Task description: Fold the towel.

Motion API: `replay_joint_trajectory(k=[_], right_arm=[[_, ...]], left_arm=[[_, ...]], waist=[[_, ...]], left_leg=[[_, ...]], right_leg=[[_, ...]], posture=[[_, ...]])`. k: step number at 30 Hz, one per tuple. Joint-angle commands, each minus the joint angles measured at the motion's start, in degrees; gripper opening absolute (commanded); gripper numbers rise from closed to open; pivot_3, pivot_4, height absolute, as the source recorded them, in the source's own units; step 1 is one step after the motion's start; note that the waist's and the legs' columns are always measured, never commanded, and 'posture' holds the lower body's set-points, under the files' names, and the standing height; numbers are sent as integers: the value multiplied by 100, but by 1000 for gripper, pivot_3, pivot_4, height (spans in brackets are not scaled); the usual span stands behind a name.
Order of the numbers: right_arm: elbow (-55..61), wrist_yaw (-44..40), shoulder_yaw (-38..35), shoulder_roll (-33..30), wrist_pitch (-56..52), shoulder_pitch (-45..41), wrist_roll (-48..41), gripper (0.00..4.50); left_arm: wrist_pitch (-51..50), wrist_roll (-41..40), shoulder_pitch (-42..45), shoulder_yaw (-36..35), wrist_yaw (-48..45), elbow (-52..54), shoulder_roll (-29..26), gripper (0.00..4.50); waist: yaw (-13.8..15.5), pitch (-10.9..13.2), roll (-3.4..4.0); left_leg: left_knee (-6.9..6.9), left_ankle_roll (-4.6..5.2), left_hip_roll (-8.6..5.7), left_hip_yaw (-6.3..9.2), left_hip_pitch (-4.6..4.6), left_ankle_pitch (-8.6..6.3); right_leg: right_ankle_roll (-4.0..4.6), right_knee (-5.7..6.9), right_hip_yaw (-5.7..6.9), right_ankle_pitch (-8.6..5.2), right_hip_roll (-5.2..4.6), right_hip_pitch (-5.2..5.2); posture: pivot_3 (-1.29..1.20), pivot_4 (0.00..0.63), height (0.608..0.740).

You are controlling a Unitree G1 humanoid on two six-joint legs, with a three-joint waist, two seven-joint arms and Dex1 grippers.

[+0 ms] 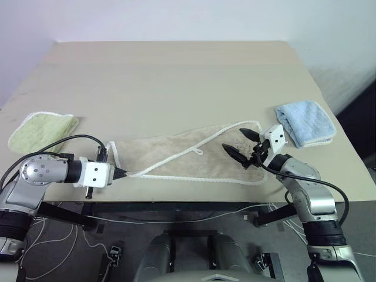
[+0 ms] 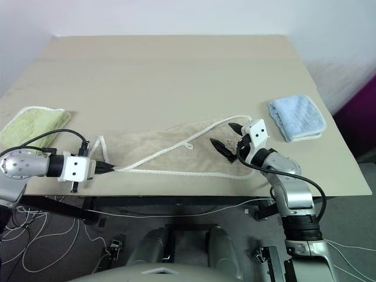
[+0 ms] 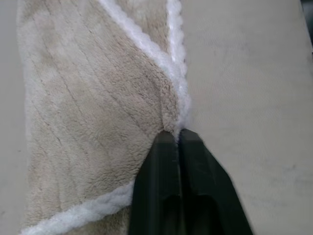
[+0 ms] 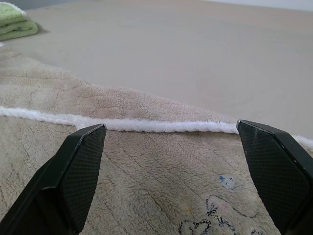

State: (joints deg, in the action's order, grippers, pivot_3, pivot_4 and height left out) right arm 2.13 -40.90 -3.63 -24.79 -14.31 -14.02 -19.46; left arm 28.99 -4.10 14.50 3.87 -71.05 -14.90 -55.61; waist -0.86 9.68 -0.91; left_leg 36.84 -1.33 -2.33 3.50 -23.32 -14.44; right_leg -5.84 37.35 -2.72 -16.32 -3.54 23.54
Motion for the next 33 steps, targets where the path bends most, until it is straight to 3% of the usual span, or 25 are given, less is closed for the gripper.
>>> replay_joint_trajectory(k=[1, 8, 15, 23, 33], right_arm=[[203, -19, -84, -32, 46, -54, -88, 4500], [183, -40, -123, -107, 62, -110, -69, 4500], [7, -171, -56, -676, 461, -406, 455, 4500], [-2071, -515, 474, -1802, 2020, -1629, 1872, 4500], [-4826, -374, 1199, -1670, 3836, -3107, 2889, 4500]], left_arm=[[-149, -300, -45, -104, -110, 127, -44, 41], [-1575, -1253, -139, -506, -78, 550, 94, 41], [-1978, -1434, -1, -973, 230, 313, 199, 41], [-1808, -1216, -260, -1317, 442, 113, 135, 41], [-1797, -1148, -571, -1395, 662, 339, 214, 41]], waist=[[-2, 0, 0], [1, 0, 0], [-3, 0, 1], [-16, 1, 1], [-36, 5, 6]], left_leg=[[0, 0, 0, 0, 0, 0], [3, 1, 0, 1, -1, -1], [5, 1, 0, 0, -1, -1], [7, 1, 0, -3, 0, -1], [6, 1, 1, -7, -1, -1]], right_leg=[[0, 0, 0, 0, 0, 0], [0, 1, 0, 0, 0, 0], [0, 2, 1, 0, 0, 0], [0, 3, 1, 0, 1, 1], [0, 5, -5, 0, -2, 4]], posture=[[0, 150, 740], [0, 150, 740], [0, 150, 740], [0, 150, 740], [0, 150, 740]])
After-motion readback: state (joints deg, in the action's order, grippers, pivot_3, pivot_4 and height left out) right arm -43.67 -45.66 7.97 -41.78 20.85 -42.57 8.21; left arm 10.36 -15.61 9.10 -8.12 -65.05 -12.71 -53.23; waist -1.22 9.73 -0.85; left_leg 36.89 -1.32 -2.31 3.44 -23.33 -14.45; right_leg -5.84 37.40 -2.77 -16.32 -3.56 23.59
